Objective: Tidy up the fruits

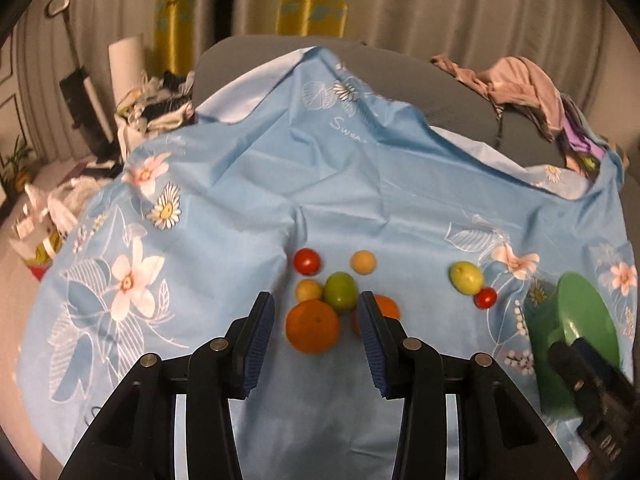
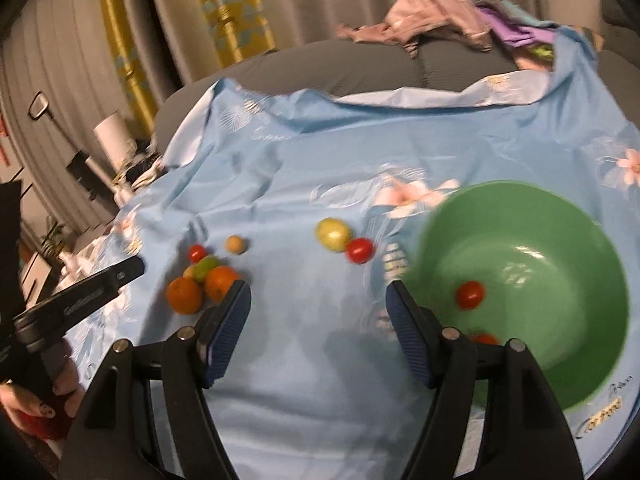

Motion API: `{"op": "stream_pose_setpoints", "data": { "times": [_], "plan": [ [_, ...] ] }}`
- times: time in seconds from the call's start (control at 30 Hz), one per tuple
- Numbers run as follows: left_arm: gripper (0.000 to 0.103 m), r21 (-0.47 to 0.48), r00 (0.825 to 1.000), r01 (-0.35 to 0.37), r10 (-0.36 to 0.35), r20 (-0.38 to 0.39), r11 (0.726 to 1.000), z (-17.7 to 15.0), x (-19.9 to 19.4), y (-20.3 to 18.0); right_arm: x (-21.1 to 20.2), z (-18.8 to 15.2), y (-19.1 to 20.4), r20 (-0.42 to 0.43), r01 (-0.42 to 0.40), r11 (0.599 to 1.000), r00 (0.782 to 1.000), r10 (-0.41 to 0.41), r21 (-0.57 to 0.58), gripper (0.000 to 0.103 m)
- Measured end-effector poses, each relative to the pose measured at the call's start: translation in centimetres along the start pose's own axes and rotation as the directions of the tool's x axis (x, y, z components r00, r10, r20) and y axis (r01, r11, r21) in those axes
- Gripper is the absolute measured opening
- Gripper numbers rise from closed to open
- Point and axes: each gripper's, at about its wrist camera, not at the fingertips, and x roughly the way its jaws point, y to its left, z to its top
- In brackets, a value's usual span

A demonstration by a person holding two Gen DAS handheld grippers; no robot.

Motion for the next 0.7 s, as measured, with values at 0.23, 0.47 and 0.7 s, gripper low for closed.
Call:
{"op": "stream_pose_setpoints", "data": {
  "times": [0.23, 0.47, 0.7],
  "plan": [
    [0.042, -0.048, 0.999, -0.025, 0.023, -0.037, 0.999, -0.2, 1.3, 2.0, 3.0, 1.1, 2.1, -0.070, -0.039, 0.998, 0.997, 0.042, 0.040, 0.070],
    [0.042, -0.060, 0.995, 0.066, -0.070, -0.073, 0.996, -0.2, 2.6, 2.0, 7.2, 2.9, 4.1, -0.182, -0.084, 0.995, 0.979, 0.093, 0.053, 0.060],
    [0.042, -0.024, 0.993, 0.020, -0.022, -0.117, 1.000, -0.7, 4.5, 1.4, 12.1, 3.5, 5.9, -0.272, -0.163, 0.984, 0.946, 0.176, 0.071, 0.054]
  ]
}}
